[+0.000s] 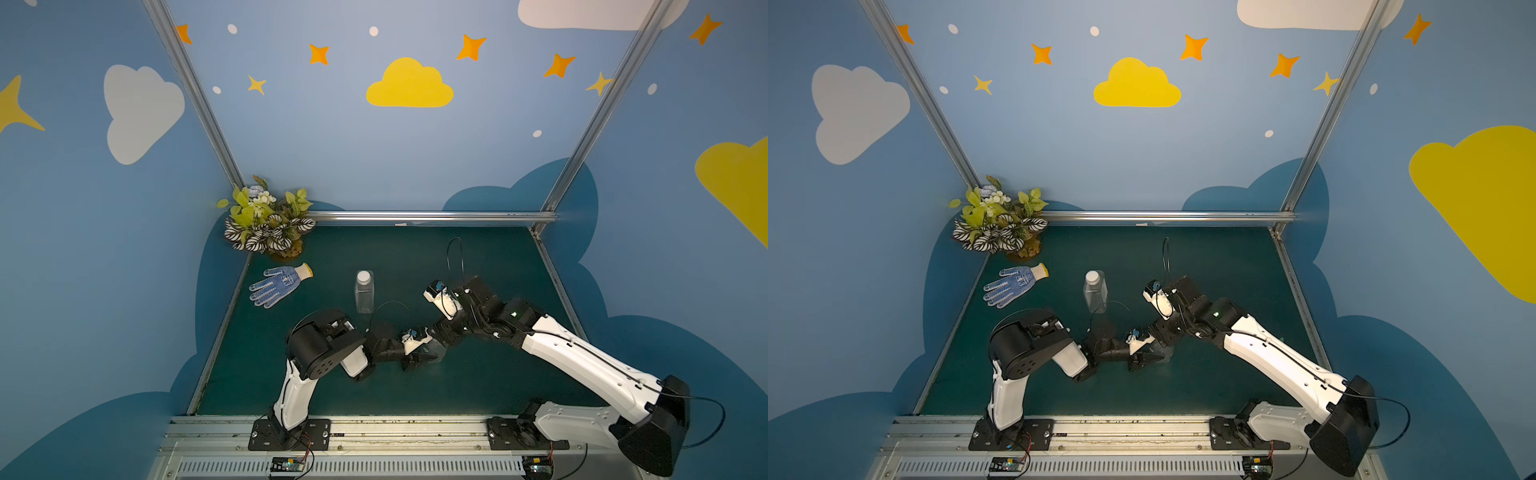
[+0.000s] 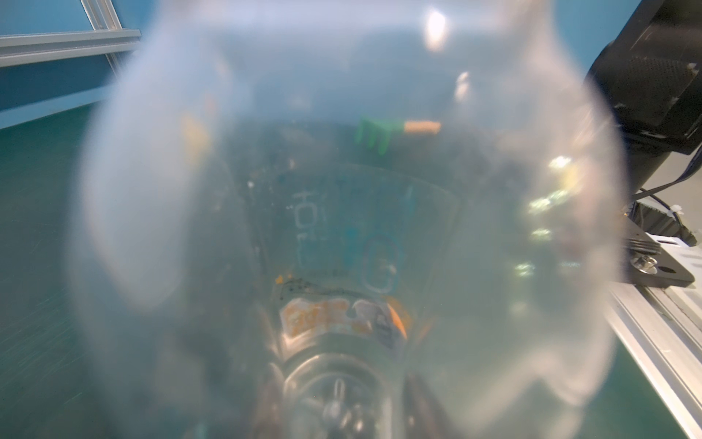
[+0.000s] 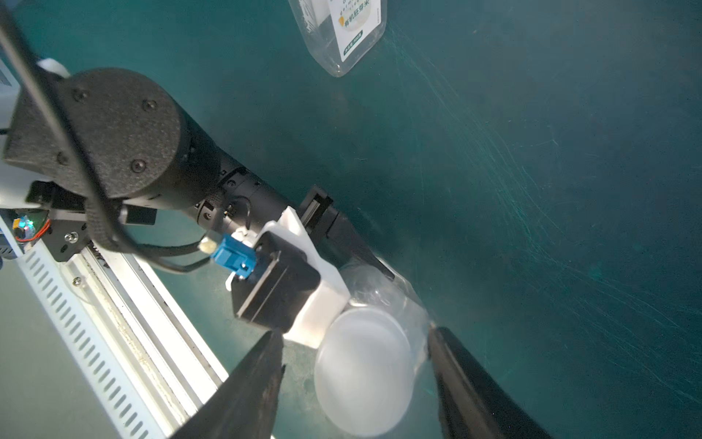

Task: Screw on the bottle caps
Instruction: Screw the bottle cap onto the plastic bottle.

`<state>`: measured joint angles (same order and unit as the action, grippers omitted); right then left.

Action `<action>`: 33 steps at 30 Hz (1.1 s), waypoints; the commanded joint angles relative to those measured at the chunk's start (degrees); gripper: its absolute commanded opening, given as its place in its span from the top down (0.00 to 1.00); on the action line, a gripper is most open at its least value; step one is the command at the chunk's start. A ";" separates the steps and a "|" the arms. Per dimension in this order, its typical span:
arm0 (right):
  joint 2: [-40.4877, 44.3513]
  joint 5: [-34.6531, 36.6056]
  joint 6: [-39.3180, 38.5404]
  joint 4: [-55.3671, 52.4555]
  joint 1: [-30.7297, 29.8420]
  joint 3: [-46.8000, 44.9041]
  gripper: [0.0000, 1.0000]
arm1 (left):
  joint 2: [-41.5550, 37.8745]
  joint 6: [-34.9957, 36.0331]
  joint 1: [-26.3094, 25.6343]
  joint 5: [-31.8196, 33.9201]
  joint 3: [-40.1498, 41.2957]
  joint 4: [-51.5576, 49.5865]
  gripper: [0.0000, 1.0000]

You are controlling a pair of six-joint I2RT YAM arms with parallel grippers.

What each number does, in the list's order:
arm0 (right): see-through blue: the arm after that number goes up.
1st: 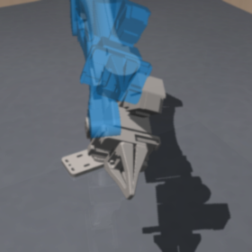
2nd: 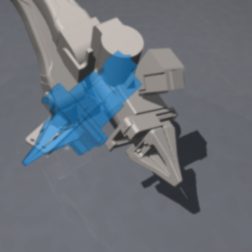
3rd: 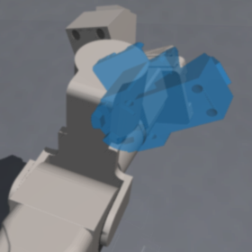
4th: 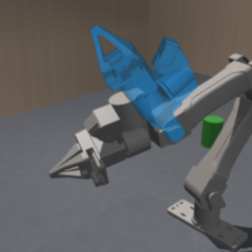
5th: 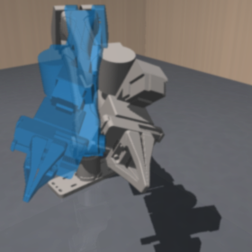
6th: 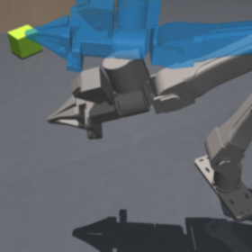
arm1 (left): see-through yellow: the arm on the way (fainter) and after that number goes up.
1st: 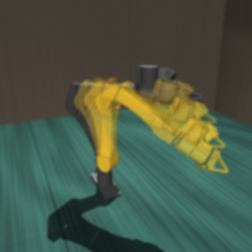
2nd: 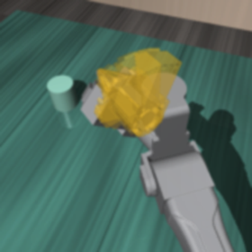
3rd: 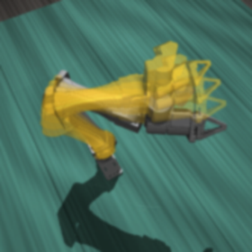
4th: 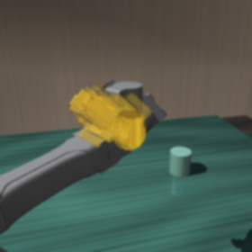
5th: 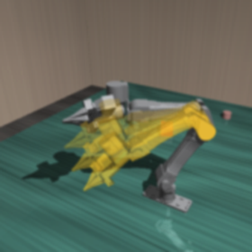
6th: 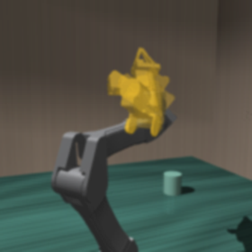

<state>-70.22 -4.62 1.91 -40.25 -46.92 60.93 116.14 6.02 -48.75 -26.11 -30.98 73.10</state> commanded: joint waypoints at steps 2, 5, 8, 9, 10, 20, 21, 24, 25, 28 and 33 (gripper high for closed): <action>-1.15 -2.32 -1.17 1.48 0.42 2.56 0.36 | -0.66 -0.29 0.15 0.93 -0.22 -2.52 0.51; -1.49 -2.93 -1.11 0.23 0.47 2.77 0.37 | -0.63 -0.24 0.20 0.97 -0.22 -2.52 0.51; -1.39 -4.27 -1.40 -0.67 0.38 2.51 0.37 | -0.37 -0.17 0.24 1.15 -0.32 -2.52 0.52; -1.37 -4.74 -1.66 -1.00 0.42 2.49 0.37 | -0.38 -0.24 0.22 1.08 -0.37 -2.52 0.51; -1.22 -5.29 -1.84 -1.27 0.42 2.29 0.38 | -0.33 -0.27 0.20 1.06 -0.39 -2.52 0.51; 1.75 -5.17 -0.16 -3.07 0.30 -0.16 0.38 | -0.47 -0.07 0.24 1.24 -0.46 -2.94 0.52; 2.21 -5.11 0.25 -3.24 0.27 -0.49 0.38 | -0.52 -0.12 0.19 1.24 -0.49 -2.96 0.52; 3.46 -5.30 1.00 -3.52 0.29 -1.22 0.38 | -0.50 -0.02 0.14 1.32 -0.59 -3.31 0.52; 3.73 -5.47 1.26 -3.65 0.22 -1.46 0.38 | -0.51 -0.04 0.19 1.32 -0.57 -3.32 0.52; 4.26 -5.58 2.05 -4.02 0.00 -2.03 0.38 | -0.63 0.08 0.23 1.54 -0.57 -3.57 0.52; 4.81 -3.94 3.14 -5.12 -1.36 -2.52 0.38 | -0.94 0.24 0.12 1.84 -0.57 -3.93 0.52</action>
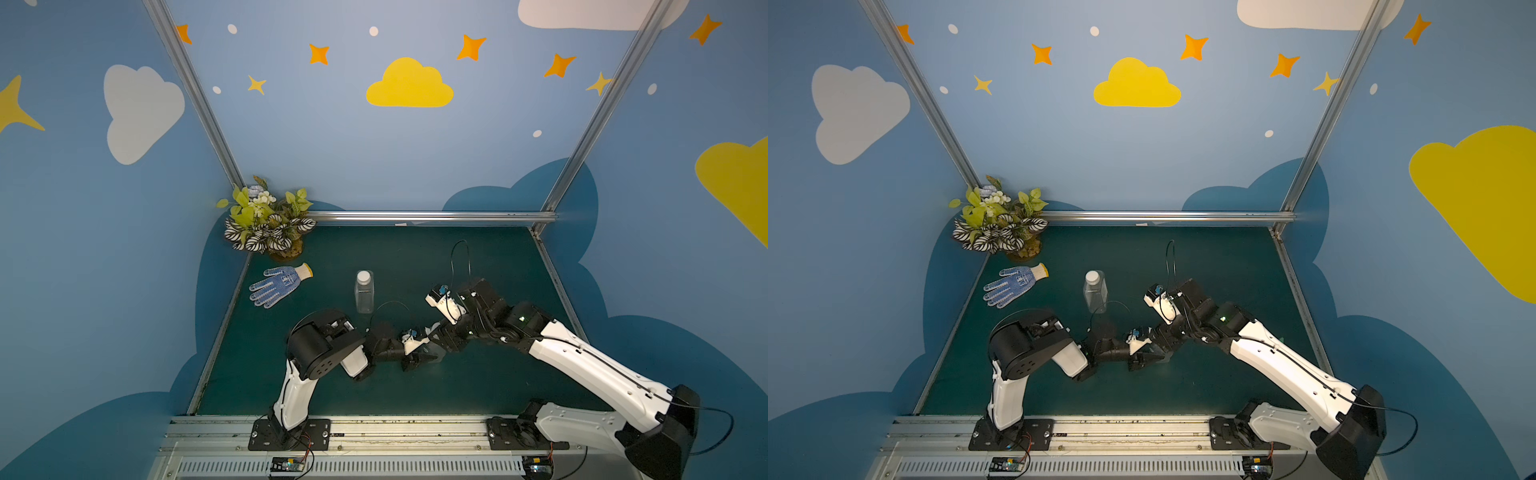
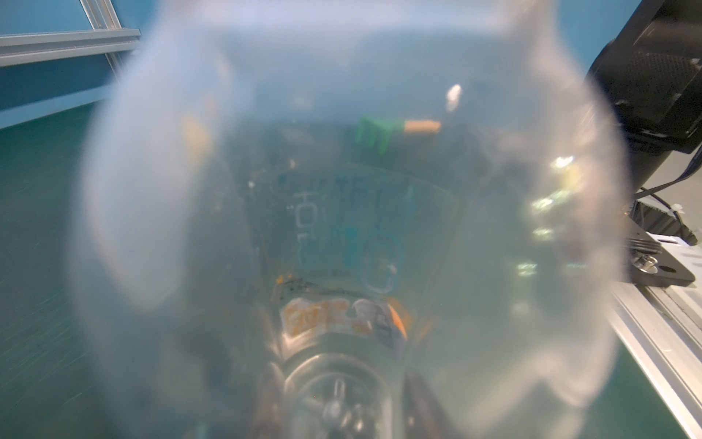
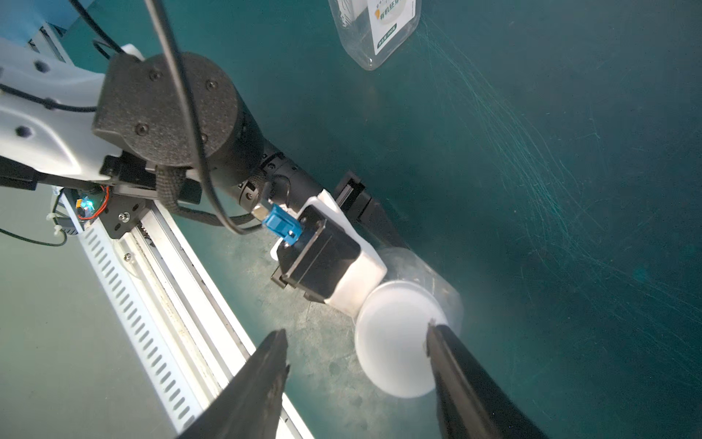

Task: Screw on the bottle caps
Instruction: Screw the bottle cap onto the plastic bottle.

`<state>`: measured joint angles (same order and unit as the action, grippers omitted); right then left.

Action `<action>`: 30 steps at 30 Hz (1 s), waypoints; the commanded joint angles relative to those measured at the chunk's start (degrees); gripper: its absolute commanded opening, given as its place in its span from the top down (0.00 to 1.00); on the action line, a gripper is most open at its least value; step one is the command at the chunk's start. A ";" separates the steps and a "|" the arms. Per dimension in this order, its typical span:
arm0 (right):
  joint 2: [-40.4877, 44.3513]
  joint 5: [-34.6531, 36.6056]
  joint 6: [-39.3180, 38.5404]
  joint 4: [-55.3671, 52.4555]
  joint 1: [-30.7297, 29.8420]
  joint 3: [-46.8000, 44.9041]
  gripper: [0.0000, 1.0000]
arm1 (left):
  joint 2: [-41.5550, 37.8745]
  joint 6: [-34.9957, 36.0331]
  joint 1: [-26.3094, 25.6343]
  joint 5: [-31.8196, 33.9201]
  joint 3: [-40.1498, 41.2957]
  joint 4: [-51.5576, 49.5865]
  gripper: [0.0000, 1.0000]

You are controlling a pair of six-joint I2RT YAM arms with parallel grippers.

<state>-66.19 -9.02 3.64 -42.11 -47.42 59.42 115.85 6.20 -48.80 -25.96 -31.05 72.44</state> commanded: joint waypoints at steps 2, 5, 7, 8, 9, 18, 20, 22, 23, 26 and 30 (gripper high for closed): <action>0.90 1.62 1.84 -3.95 -1.54 -0.97 0.38 | -0.71 0.09 0.22 1.80 -0.50 -3.27 0.52; 1.37 3.77 2.80 -5.31 -2.19 -0.93 0.38 | -0.56 0.08 0.20 1.72 -0.56 -3.27 0.52; 1.66 5.62 3.45 -6.30 -2.50 -0.73 0.38 | -0.54 0.09 0.17 1.70 -0.59 -3.27 0.52; 1.88 6.77 3.84 -6.85 -2.59 -0.55 0.38 | -0.55 0.07 0.19 1.70 -0.59 -3.27 0.52; 2.14 8.00 4.02 -7.31 -2.68 -0.34 0.38 | -0.51 0.07 0.15 1.70 -0.59 -3.27 0.52; 4.06 13.32 2.59 -4.20 -2.09 -0.06 0.41 | -0.42 0.14 0.20 1.43 -0.59 -3.10 0.52; 3.69 13.02 1.75 -3.75 -1.61 0.43 0.41 | -0.32 0.09 0.24 1.37 -0.64 -3.10 0.52; 2.91 11.73 0.77 -3.86 -1.03 1.25 0.42 | -0.40 0.06 0.32 1.21 -0.68 -3.19 0.52; 2.36 11.20 0.37 -3.84 -0.69 1.67 0.42 | -0.41 0.05 0.22 1.17 -0.68 -3.19 0.52; 0.46 9.32 -0.73 -4.04 -0.13 2.66 0.42 | -0.47 0.13 0.22 1.26 -0.68 -3.35 0.52; -1.65 8.34 -1.40 -4.10 0.22 3.64 0.43 | -0.46 0.30 0.25 1.34 -0.60 -3.36 0.52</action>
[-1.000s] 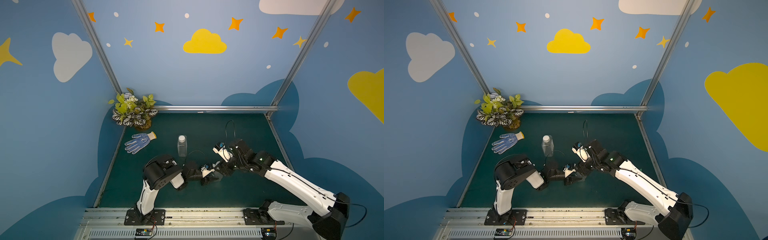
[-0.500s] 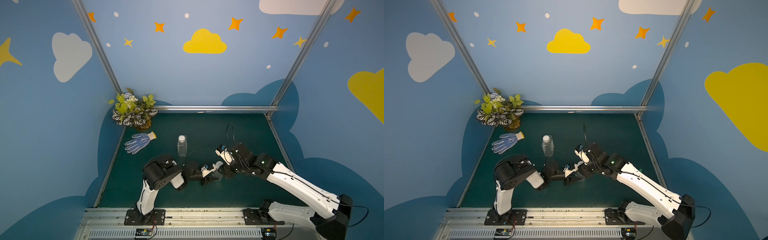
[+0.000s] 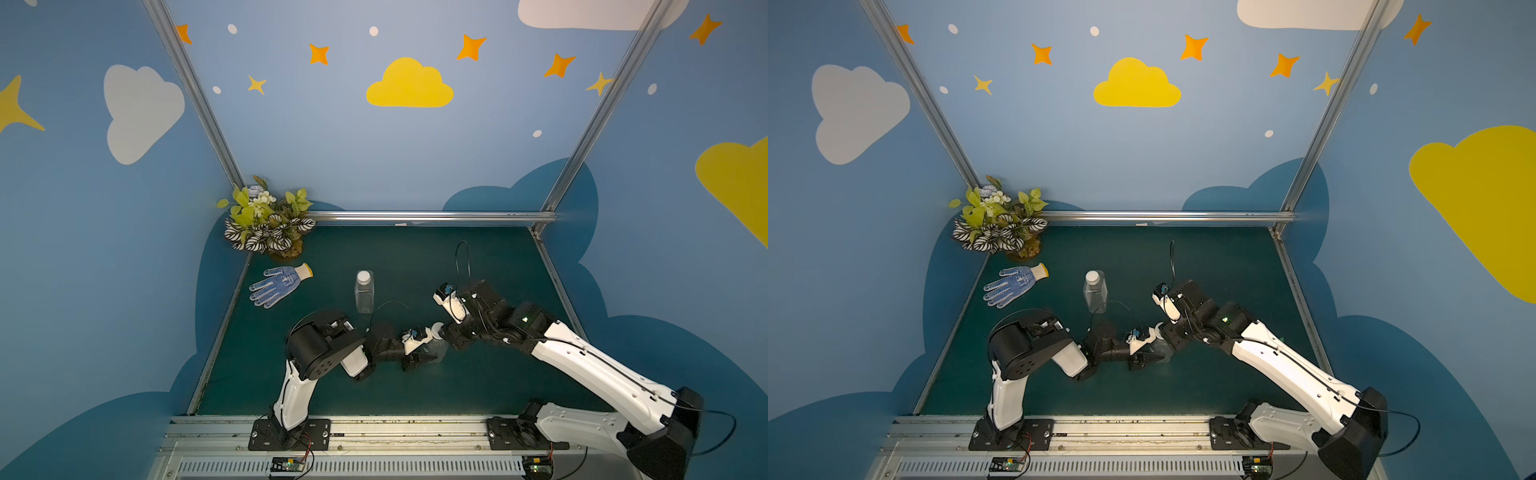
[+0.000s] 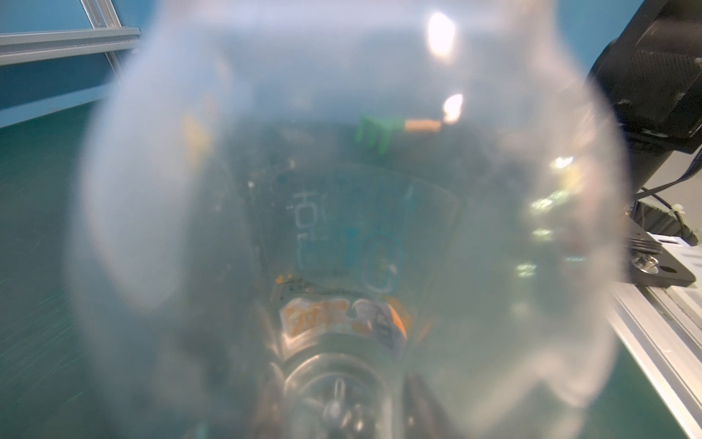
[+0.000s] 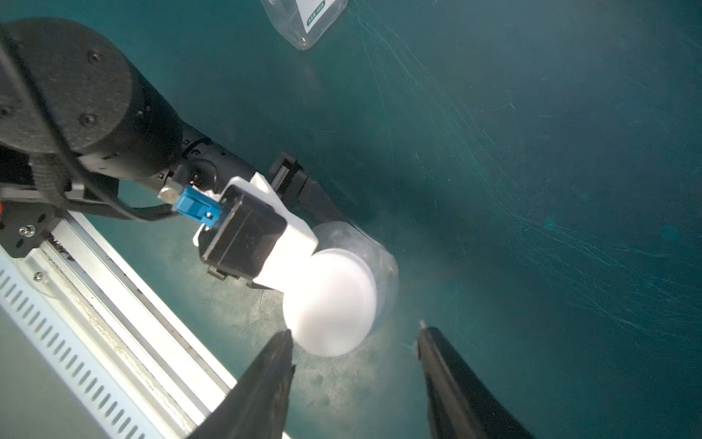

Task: Screw on the bottle caps
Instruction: Screw the bottle cap onto the plastic bottle.

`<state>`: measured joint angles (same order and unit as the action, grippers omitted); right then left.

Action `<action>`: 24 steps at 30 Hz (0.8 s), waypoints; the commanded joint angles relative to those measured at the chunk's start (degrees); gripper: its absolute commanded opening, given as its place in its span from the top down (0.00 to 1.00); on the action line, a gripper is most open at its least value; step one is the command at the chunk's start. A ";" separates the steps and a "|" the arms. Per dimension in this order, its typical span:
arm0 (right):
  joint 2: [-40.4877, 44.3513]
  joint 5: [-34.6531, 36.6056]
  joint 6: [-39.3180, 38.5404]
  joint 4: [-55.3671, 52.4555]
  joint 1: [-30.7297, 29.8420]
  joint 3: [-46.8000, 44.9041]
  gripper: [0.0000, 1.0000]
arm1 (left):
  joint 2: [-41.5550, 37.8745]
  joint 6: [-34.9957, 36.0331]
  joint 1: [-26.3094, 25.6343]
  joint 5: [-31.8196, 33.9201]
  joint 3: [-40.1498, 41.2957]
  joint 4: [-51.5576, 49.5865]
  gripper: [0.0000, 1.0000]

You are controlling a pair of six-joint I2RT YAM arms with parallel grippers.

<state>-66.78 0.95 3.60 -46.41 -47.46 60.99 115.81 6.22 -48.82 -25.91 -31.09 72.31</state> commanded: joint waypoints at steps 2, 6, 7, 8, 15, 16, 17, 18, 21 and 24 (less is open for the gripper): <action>-2.08 -1.92 -1.66 -0.03 0.49 2.54 0.43 | -0.54 0.30 0.22 1.30 -0.55 -3.27 0.52; -4.01 -2.71 -1.94 -1.54 0.58 4.24 0.44 | -0.46 0.24 0.17 1.30 -0.54 -3.32 0.52; -4.37 -2.87 -1.95 -1.94 0.59 4.55 0.45 | -0.48 0.21 0.26 1.26 -0.48 -3.32 0.52; -4.68 -2.89 -1.97 -2.10 0.57 4.81 0.45 | -0.48 0.27 0.20 1.38 -0.46 -3.23 0.52; -5.88 -3.94 -1.77 -2.43 0.61 5.08 0.48 | -0.41 0.29 0.24 1.52 -0.37 -3.15 0.52; -6.08 -4.35 -1.83 -2.62 0.59 5.17 0.48 | -0.49 0.30 0.21 1.54 -0.38 -3.14 0.52; -6.21 -4.82 -1.99 -2.82 0.59 5.23 0.49 | -0.45 0.32 0.21 1.51 -0.37 -3.14 0.52; -6.35 -5.18 -2.27 -3.06 0.53 5.28 0.49 | -0.47 0.29 0.22 1.56 -0.37 -3.14 0.52; -6.84 -5.34 -2.71 -3.80 0.53 5.45 0.49 | -0.55 0.36 0.24 1.65 -0.30 -3.07 0.52; -7.30 -5.45 -2.18 -4.32 0.53 5.76 0.54 | -0.53 0.36 0.22 1.74 -0.29 -3.06 0.52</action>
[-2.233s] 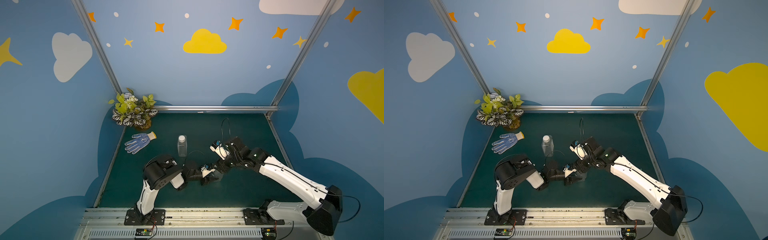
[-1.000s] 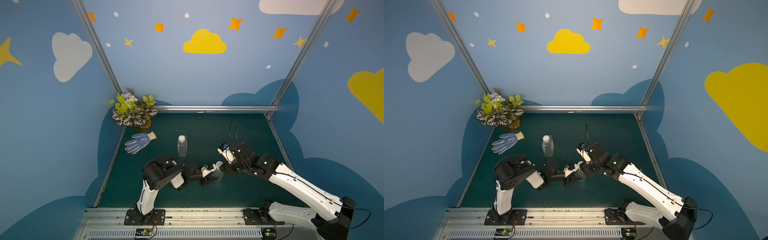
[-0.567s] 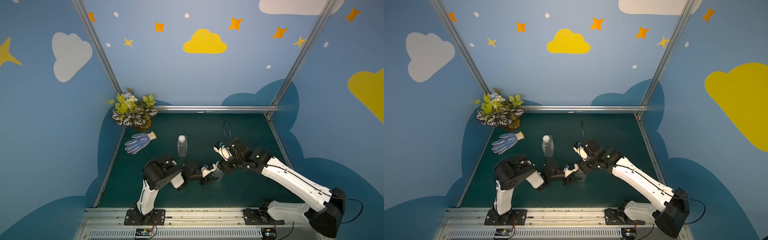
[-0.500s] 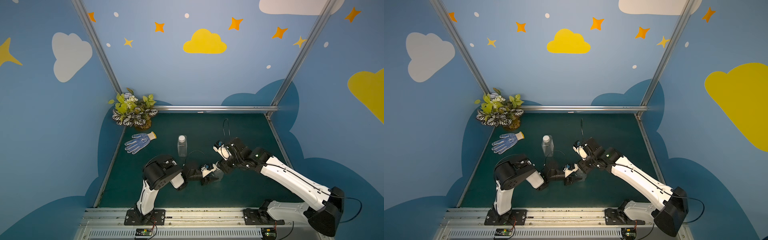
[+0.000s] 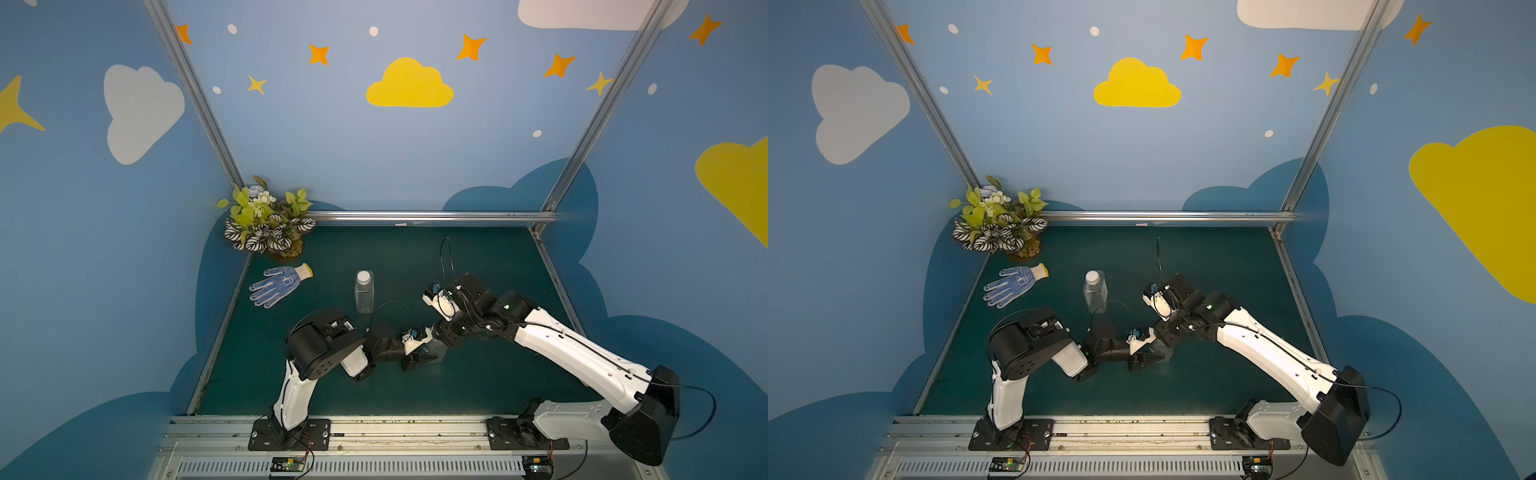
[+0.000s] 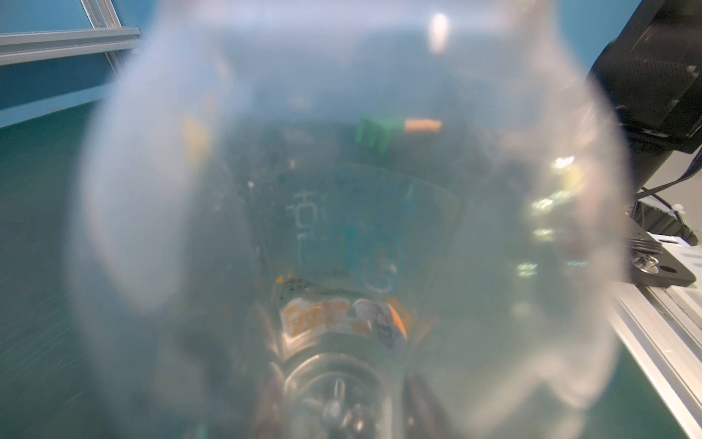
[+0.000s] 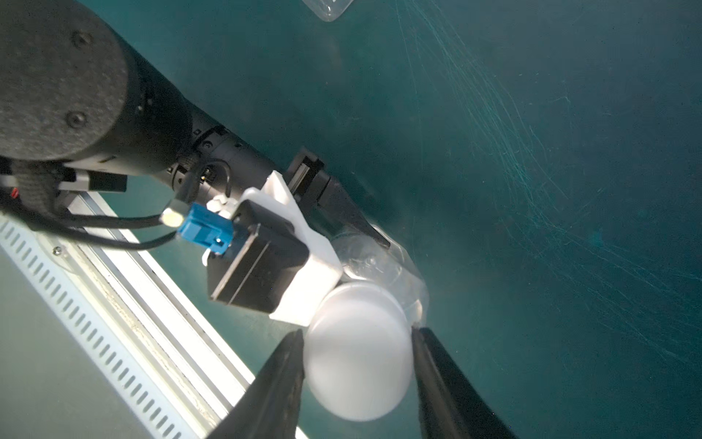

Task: Screw on the bottle caps
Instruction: Screw the bottle cap onto the plastic bottle.

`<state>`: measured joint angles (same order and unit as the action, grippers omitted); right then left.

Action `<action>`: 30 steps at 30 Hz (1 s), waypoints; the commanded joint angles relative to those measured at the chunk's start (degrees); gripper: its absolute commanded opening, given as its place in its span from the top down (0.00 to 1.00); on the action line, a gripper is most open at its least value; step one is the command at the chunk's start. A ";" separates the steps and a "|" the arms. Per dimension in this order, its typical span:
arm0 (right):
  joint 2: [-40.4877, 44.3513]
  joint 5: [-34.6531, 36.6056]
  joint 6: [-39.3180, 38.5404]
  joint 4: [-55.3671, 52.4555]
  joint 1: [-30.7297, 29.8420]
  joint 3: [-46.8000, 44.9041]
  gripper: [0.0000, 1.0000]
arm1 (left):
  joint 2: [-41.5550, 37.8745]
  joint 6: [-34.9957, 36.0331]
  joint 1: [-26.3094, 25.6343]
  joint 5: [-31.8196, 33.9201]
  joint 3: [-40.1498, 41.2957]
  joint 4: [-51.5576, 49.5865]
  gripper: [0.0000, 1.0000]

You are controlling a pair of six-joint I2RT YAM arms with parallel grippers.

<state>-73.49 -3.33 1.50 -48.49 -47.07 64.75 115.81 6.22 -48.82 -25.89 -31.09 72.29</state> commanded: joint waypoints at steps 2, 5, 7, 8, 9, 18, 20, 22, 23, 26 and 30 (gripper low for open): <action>-0.96 -0.69 1.16 -2.54 0.05 2.22 0.58 | -0.62 0.37 0.17 1.72 -0.29 -3.03 0.52; -1.34 0.07 2.65 -2.00 -0.41 1.98 0.65 | -0.72 0.37 0.21 1.98 -0.20 -2.95 0.52; -1.57 0.96 3.83 -1.70 -1.13 1.64 0.68 | -0.69 0.46 0.14 2.30 -0.13 -2.95 0.52; -1.73 2.10 4.60 -1.57 -1.65 1.53 0.68 | -0.72 0.46 0.13 2.33 -0.11 -2.90 0.52; -1.83 3.20 5.32 -1.53 -2.15 1.37 0.70 | -0.72 0.47 0.12 2.40 -0.11 -2.86 0.52; -3.55 14.93 16.18 -3.69 -6.10 2.17 0.84 | -0.85 0.81 -0.29 3.82 0.28 -2.15 0.53; -4.90 17.84 19.87 -4.67 -7.66 2.71 0.85 | -0.94 0.90 -0.39 4.33 0.33 -2.06 0.54; -6.58 20.79 23.88 -6.23 -9.08 3.65 0.89 | -0.94 0.99 -0.49 4.79 0.50 -1.81 0.54; -7.54 22.23 26.18 -7.35 -9.64 4.35 0.90 | -1.06 1.07 -0.58 4.98 0.59 -1.69 0.55; -10.00 25.01 30.51 -9.97 -11.57 6.19 0.90 | -1.17 1.08 -0.66 4.97 0.60 -1.63 0.55; -11.85 26.36 31.02 -11.97 -13.66 9.31 0.80 | -1.35 1.21 -0.71 5.07 0.77 -1.63 0.55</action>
<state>-82.54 19.40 28.91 -57.47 -59.59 73.60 115.68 6.20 -49.23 -23.94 -30.61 72.62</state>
